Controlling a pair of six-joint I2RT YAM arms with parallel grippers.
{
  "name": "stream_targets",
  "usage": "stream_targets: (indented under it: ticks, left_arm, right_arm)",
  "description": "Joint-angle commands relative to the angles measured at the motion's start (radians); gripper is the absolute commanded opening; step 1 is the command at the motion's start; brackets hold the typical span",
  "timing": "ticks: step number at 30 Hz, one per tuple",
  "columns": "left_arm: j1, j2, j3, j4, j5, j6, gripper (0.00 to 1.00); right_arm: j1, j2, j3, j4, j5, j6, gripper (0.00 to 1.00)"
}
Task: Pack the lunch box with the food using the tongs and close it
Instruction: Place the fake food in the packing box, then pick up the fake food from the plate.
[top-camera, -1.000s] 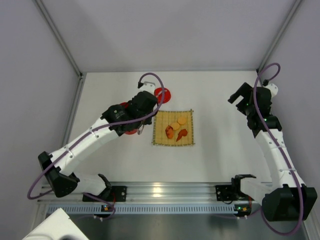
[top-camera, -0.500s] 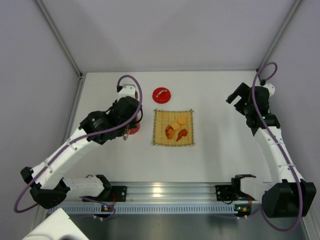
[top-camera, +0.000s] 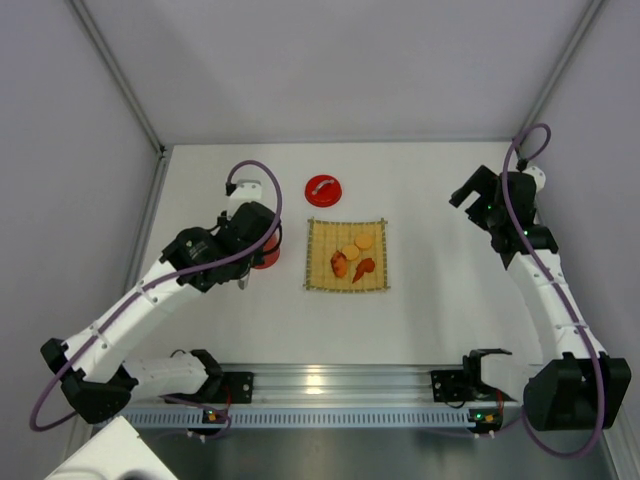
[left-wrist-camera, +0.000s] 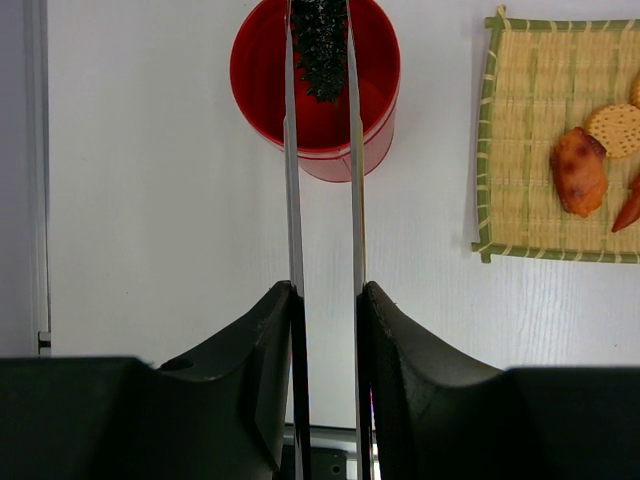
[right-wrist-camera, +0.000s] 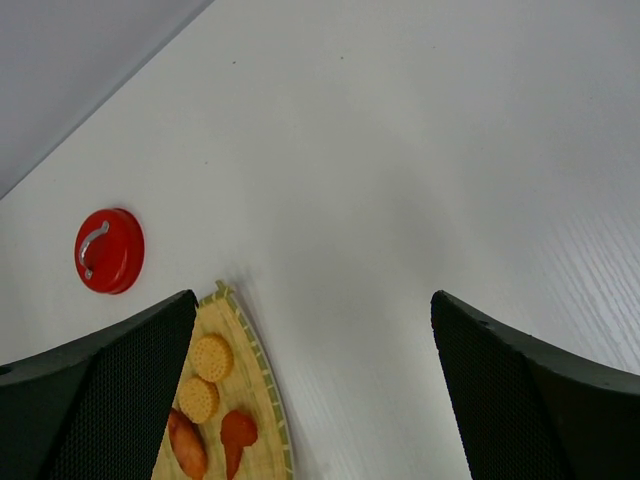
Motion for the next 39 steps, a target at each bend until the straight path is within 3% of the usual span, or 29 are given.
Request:
stream_targets:
  ticks: [1, 14, 17, 28, 39]
  left_arm:
    - [0.018, -0.033, -0.015, 0.006, -0.018, -0.006, 0.36]
    - [0.045, -0.029, -0.02, 0.041, 0.011, 0.026, 0.51]
    - [0.045, -0.027, -0.009, 0.049, 0.023, 0.039, 0.51]
    - [0.035, 0.06, 0.12, 0.195, 0.195, 0.178, 0.48]
    - [-0.034, 0.165, 0.043, 0.32, 0.413, 0.166, 0.52]
  right_arm:
    - [0.01, 0.005, -0.001, 0.075, -0.008, 0.006, 0.99]
    - [0.007, 0.015, -0.001, 0.079, -0.012, 0.004, 0.99]
    - [0.01, 0.015, -0.003, 0.081, -0.012, 0.003, 0.99]
    - [0.01, -0.006, 0.007, 0.07, 0.009, -0.011, 0.99]
    - [0.01, -0.011, 0.0, 0.062, 0.014, -0.023, 0.99]
